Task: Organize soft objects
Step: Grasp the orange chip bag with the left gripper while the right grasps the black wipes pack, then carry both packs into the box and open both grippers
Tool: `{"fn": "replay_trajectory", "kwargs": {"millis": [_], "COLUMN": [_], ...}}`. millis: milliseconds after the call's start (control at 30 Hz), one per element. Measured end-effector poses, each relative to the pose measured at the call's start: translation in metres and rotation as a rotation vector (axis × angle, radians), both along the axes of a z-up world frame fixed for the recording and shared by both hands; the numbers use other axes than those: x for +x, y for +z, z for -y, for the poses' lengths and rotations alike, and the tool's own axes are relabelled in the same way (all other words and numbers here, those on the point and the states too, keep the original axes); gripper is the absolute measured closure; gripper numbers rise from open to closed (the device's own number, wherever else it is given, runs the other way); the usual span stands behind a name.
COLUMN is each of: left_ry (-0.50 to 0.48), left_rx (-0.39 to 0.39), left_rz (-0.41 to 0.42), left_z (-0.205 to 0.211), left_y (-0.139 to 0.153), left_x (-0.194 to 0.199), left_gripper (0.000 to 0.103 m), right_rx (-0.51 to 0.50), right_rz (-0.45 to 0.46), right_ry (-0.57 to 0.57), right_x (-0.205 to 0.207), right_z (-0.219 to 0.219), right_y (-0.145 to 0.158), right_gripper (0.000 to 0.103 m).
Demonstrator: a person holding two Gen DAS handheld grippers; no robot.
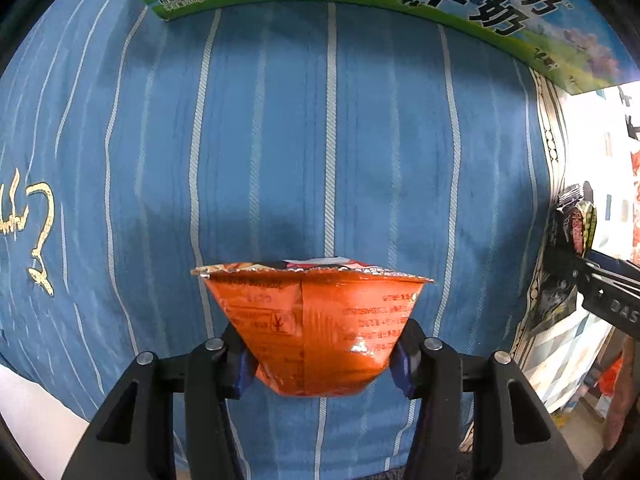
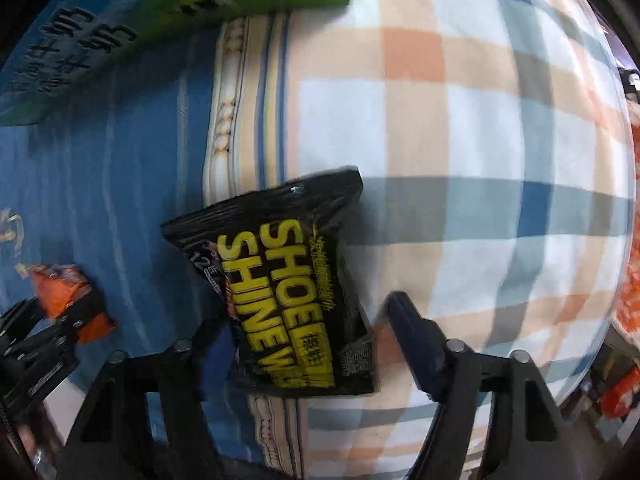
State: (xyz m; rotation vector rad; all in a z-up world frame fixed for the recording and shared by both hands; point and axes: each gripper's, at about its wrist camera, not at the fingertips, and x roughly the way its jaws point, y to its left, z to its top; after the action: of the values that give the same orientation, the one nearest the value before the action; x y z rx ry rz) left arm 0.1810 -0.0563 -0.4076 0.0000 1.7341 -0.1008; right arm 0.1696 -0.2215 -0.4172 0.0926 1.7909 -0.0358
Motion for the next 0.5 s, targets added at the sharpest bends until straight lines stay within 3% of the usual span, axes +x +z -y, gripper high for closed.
{"fn": "replay_trajectory", "kwargs": {"millis": [100,300,500], "left_ry": [0.007,-0.039,-0.061], "left_rx": [-0.001,0.005,-0.042], "left_rz": [0.031,0.125,0.216], "left_z": [0.007,0.028,0.046], "left_y": [0.012,0.045,0.092], "left_x": [-0.005,-0.01,-0.009], "left_gripper": [0.057,0.057,0.058], "right_rx": [-0.011,0.014,0.069], "right_rz": [0.01,0.035,0.108], "right_ry": [-0.012,-0.01,-0.012], "right_x": [-0.005,-0.022,-0.025], "right_z": [-0.013,-0.029,-0.042], "right_y": [0.011,0.04,0.101], "right_gripper": [0.054,0.057,0.057]}}
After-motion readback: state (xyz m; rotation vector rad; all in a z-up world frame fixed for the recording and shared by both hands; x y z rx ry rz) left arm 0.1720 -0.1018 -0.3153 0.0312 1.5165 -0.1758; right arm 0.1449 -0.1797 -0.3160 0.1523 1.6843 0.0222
